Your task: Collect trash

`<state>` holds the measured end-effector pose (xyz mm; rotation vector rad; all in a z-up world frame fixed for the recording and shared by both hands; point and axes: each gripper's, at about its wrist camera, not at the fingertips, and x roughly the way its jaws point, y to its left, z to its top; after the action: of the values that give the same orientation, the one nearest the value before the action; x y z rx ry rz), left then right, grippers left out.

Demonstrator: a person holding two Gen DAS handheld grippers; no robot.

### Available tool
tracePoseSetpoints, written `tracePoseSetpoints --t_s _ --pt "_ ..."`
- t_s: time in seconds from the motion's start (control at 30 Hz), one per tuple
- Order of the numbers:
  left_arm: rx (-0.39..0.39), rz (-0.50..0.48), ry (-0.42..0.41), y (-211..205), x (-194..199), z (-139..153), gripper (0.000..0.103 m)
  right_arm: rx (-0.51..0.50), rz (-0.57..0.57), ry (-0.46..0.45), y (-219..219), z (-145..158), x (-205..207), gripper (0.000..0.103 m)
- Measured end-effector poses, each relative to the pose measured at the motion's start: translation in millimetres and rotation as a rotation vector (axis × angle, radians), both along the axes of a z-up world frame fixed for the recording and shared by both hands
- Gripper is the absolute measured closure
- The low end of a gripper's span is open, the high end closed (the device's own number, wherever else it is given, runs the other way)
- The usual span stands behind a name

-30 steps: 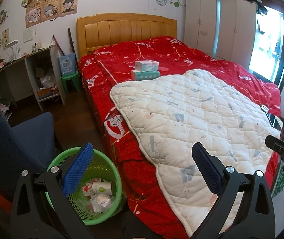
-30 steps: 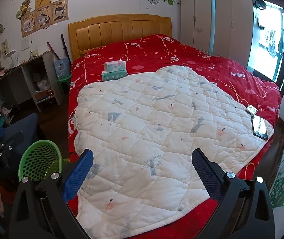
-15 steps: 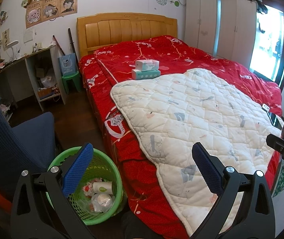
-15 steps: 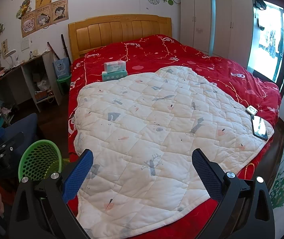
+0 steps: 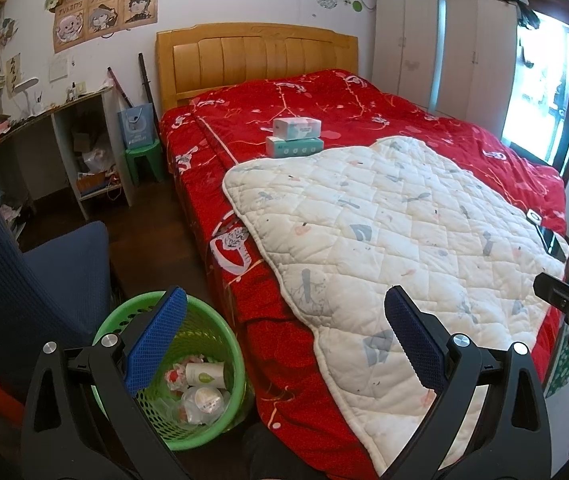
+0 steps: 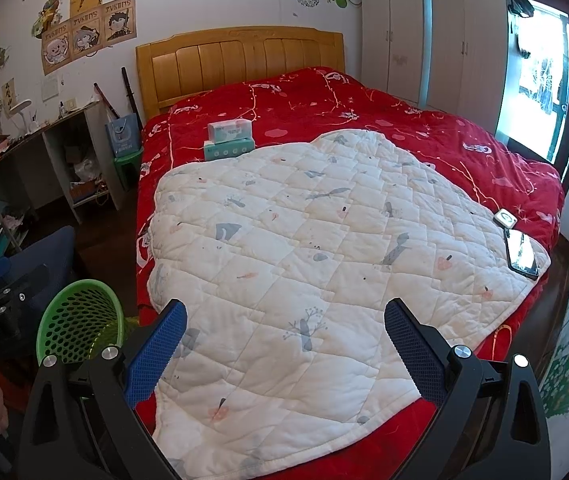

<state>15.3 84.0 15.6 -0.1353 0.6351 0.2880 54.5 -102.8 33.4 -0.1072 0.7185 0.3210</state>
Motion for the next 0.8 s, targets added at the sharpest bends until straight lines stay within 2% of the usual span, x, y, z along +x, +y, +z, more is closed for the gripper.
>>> tracePoseSetpoints --t_s 0.8 --pt "0.006 0.015 -0.003 8.7 -0.9 -9.2 0.005 -0.001 0.001 0.007 0.8 -8.7 0.7 0.007"
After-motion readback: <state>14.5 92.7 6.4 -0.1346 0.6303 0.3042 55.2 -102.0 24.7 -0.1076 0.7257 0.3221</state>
